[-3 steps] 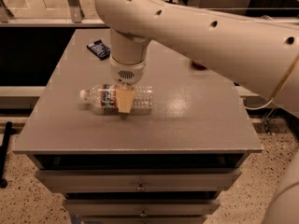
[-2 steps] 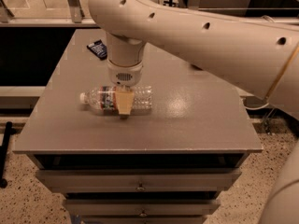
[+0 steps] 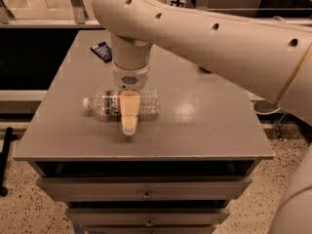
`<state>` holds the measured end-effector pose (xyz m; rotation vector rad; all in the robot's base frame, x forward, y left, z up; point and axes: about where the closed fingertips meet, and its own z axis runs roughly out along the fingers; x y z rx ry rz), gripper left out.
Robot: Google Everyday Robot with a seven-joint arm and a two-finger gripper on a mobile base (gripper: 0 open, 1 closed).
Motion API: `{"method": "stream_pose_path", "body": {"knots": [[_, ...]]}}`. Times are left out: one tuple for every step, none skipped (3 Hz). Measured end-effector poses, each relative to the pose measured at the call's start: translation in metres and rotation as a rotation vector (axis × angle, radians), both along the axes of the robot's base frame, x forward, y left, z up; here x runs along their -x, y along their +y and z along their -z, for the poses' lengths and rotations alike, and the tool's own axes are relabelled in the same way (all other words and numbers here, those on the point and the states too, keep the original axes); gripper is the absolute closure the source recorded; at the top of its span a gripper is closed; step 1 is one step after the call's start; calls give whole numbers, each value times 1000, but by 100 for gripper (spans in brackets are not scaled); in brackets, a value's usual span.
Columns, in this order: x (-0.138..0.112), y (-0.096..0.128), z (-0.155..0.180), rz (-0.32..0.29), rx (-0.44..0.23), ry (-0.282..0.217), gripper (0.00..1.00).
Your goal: Knock water bottle over
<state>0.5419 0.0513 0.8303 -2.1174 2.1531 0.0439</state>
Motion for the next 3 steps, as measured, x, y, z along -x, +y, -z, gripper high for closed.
{"method": "stream_pose_path", "body": {"knots": [[6,-12,-3,21,-48,7,0],[11,-42,-13,85,-224,-7,0],[8,-77,-31,169,-407,-55,0]]}}
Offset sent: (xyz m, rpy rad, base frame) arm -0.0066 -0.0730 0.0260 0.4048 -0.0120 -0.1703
